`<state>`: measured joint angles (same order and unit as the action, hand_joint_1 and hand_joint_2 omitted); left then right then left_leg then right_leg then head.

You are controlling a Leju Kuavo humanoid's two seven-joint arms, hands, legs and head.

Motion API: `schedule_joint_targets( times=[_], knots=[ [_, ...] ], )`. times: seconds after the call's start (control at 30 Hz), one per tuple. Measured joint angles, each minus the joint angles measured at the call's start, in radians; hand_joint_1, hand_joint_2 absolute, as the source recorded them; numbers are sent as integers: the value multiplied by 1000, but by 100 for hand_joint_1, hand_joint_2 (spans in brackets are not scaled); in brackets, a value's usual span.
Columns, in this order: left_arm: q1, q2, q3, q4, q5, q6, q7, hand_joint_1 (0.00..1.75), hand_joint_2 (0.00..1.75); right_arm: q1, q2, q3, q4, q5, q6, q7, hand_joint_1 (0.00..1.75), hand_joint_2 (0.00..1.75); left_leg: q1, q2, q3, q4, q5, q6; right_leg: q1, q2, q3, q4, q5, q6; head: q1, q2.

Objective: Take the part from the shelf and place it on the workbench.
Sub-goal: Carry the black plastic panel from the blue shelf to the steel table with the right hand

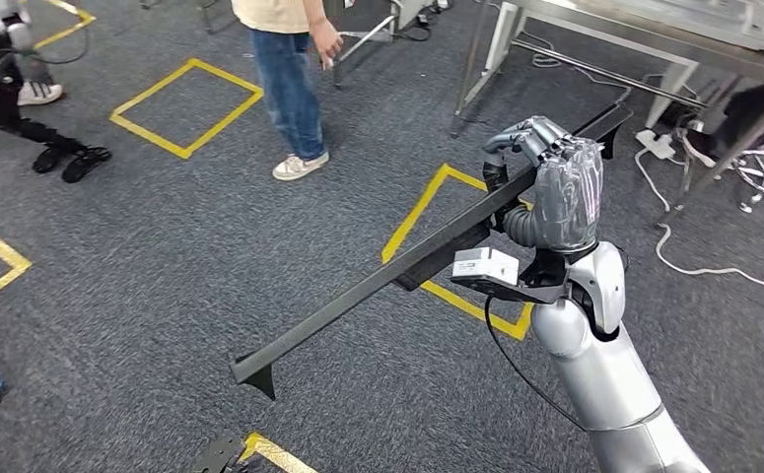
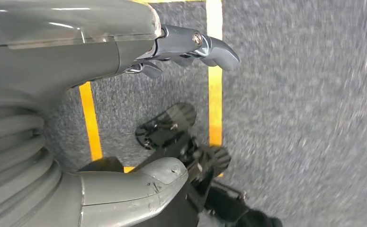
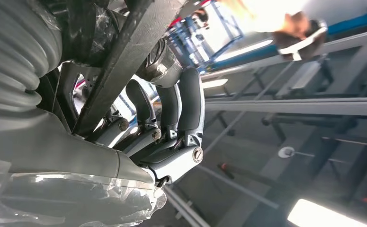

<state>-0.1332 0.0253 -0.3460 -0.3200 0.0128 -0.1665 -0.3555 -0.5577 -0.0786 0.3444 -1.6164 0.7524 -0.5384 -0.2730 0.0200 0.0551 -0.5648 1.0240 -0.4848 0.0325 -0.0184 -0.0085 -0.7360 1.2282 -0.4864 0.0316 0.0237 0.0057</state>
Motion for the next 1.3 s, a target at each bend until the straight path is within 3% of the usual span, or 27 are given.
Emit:
schedule_joint_targets(
  times=[0.07, 0.13, 0.2, 0.23, 0.3, 0.33, 0.4, 0.43, 0.47, 0.5, 0.57, 0.63, 0.7, 0.73, 0.8, 0.87, 0.93, 0.97, 1.03, 1.07, 1.13, 1.17, 1.23, 1.3],
  knots=[
    [1, -3, 0, -1, -1, -2, 3, 0, 175, -3, 0, 0, 3, 1, 0, 0, 175, 175, -3, 21, 5, 1, -6, -7, 10, -42, 68, -125, 43, -9, 0, 0],
    [3, -3, 0, -2, -1, -2, 6, 0, 175, -7, 0, 0, 5, 2, -1, 1, 175, 175, -8, 42, 8, 1, -11, -16, 22, -66, 94, -180, 48, -20, 0, 0],
    [6, -4, 0, -2, -1, -2, 9, 0, 175, -8, -5, -3, 9, 2, -3, 3, 175, 175, -12, 63, 13, -1, -16, -26, 23, -46, 93, -185, 48, -29, -1, 0],
    [6, -4, 0, -2, -1, -2, 9, 0, 175, -7, -8, -7, 11, 1, -5, 5, 175, 175, -11, 57, 14, 3, -23, -31, 21, -34, 96, -190, 50, -34, -1, 0],
    [8, -3, 0, -2, -1, -3, 10, 0, 175, -5, -15, -18, 13, 1, -10, 9, 175, 175, -8, 11, -6, 57, -62, -37, 13, -14, 102, -199, 54, -45, -1, 0],
    [10, -3, 0, -2, 0, -4, 11, 0, 175, -4, -18, -23, 14, 0, -13, 10, 175, 175, -6, -17, -31, 114, -91, -38, 12, -2, 102, -200, 54, -48, -1, 0],
    [16, -3, 0, -2, 0, -8, 12, 0, 175, 3, -21, -31, 17, -4, -18, 12, 175, 175, -6, -43, -95, 240, -138, -40, 11, 24, 102, -199, 54, -52, -2, 0],
    [18, -3, 0, -2, 0, -11, 13, 0, 175, 9, -23, -36, 18, -6, -20, 12, 175, 175, -5, -46, -114, 271, -138, -41, 11, 38, 103, -198, 54, -52, -2, 0],
    [19, -2, 0, -2, 0, -13, 13, 0, 175, 15, -26, -41, 18, -8, -21, 12, 175, 175, -5, -47, -118, 266, -118, -42, 10, 53, 103, -196, 53, -51, -2, 0],
    [19, -2, 0, -2, -1, -15, 13, 0, 175, 20, -28, -46, 18, -10, -23, 12, 175, 175, -3, -53, -104, 223, -81, -43, 9, 68, 103, -192, 52, -49, -2, 0],
    [17, -2, 0, -2, -1, -17, 13, 0, 175, 24, -31, -53, 18, -12, -27, 13, 175, 175, 5, -92, -57, 103, -15, -45, 5, 96, 99, -180, 47, -41, -2, 0],
    [16, -3, -1, -2, -2, -19, 12, 0, 175, 27, -34, -58, 16, -14, -34, 13, 175, 175, 9, -131, -28, 39, -2, -40, 3, 122, 86, -169, 47, -29, -1, 0],
    [14, -4, -2, -2, -6, -23, 11, 0, 175, 41, -40, -67, 10, -14, -39, 13, 175, 175, 5, -125, -22, 30, -6, -29, -1, 146, 77, -171, 55, -15, -2, 0],
    [13, -4, -2, -2, -10, -25, 11, 0, 175, 52, -45, -74, 4, -14, -42, 13, 175, 175, 5, -113, -21, 25, -3, -22, -3, 143, 75, -171, 55, -10, -2, 0],
    [8, -5, -4, -2, -18, -30, 12, 0, 175, 69, -56, -91, -7, -14, -46, 13, 175, 175, 5, -90, -17, 15, 4, -5, 0, 92, 54, -131, 30, -1, 0, 0],
    [8, -5, -7, -2, -22, -34, 13, 0, 175, 80, -63, -106, -15, -14, -51, 13, 175, 175, 0, -65, -15, 11, 5, 5, 3, 32, -1, -19, -26, 5, 1, 0],
    [10, -5, -10, -2, -24, -36, 14, 0, 175, 96, -68, -117, -19, -14, -54, 13, 175, 175, -4, -37, -15, 11, 4, 9, 3, 15, -51, 82, -59, 6, 2, 0],
    [10, -5, -12, -2, -24, -37, 15, 0, 175, 103, -71, -121, -21, -14, -54, 13, 175, 175, -6, -23, -14, 11, 2, 10, 3, 13, -53, 87, -50, 5, 2, 0],
    [7, -6, -15, -2, -24, -42, 15, 0, 175, 111, -76, -128, -26, -11, -54, 13, 175, 175, -9, 2, -10, 11, -1, 9, 8, -1, 1, -10, 7, -6, 2, 0],
    [5, -6, -16, -2, -25, -46, 16, 0, 175, 112, -78, -132, -31, -9, -55, 13, 175, 175, -12, 14, -7, 11, -4, 7, 16, -26, 40, -80, 30, -15, 1, 0],
    [2, -7, -20, -2, -26, -53, 17, 0, 175, 115, -80, -141, -40, -4, -57, 13, 175, 175, -17, 33, -3, 10, -9, -1, 32, -61, 88, -171, 50, -32, 1, 0],
    [1, -8, -22, -2, -28, -56, 18, 0, 175, 118, -82, -146, -44, -1, -58, 13, 175, 175, -19, 42, -1, 8, -11, -5, 38, -66, 93, -183, 47, -36, 1, 0],
    [-2, -10, -26, -2, -32, -61, 23, 0, 175, 128, -87, -154, -48, 4, -61, 13, 175, 175, -19, 51, 5, 7, -17, -13, 36, -48, 97, -193, 51, -43, 1, 0],
    [-7, -11, -28, -2, -33, -69, 27, 0, 175, 137, -90, -159, -53, 2, -64, 13, 175, 175, -17, 17, -6, 42, -45, -20, 27, -35, 107, -207, 56, -52, 1, 0]
  ],
)
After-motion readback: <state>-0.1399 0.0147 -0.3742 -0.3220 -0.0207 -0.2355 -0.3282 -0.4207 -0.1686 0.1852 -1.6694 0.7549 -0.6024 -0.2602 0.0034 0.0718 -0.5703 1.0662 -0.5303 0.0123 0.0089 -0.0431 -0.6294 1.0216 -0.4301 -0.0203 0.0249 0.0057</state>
